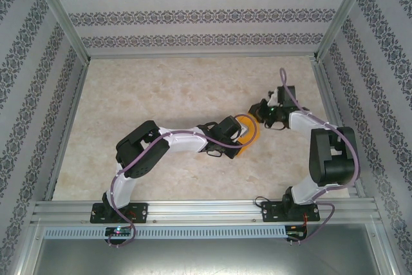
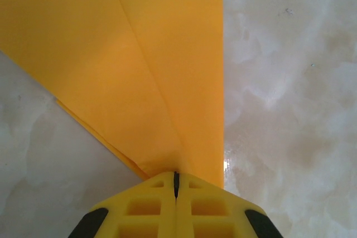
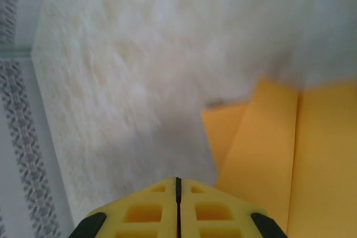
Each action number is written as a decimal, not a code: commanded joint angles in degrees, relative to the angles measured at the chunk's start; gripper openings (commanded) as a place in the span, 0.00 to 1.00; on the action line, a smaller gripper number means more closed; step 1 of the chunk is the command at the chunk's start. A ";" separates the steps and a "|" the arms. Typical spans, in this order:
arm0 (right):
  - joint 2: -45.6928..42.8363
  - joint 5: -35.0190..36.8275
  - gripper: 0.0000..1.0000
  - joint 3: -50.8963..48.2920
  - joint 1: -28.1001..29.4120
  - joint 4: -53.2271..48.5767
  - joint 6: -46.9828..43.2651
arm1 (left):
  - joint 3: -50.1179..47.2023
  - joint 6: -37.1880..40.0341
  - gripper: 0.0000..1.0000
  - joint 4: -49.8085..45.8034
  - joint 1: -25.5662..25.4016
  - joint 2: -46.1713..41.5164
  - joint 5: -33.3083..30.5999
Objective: Fold a paper plane with a square sheet of paper (pick it up from the middle)
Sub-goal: Fourth fold the wing at the center of the table.
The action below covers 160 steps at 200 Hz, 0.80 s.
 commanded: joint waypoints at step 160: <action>8.57 6.20 0.05 -8.93 2.88 3.57 -1.40 | -6.54 1.42 0.07 -15.24 -4.42 0.42 -0.40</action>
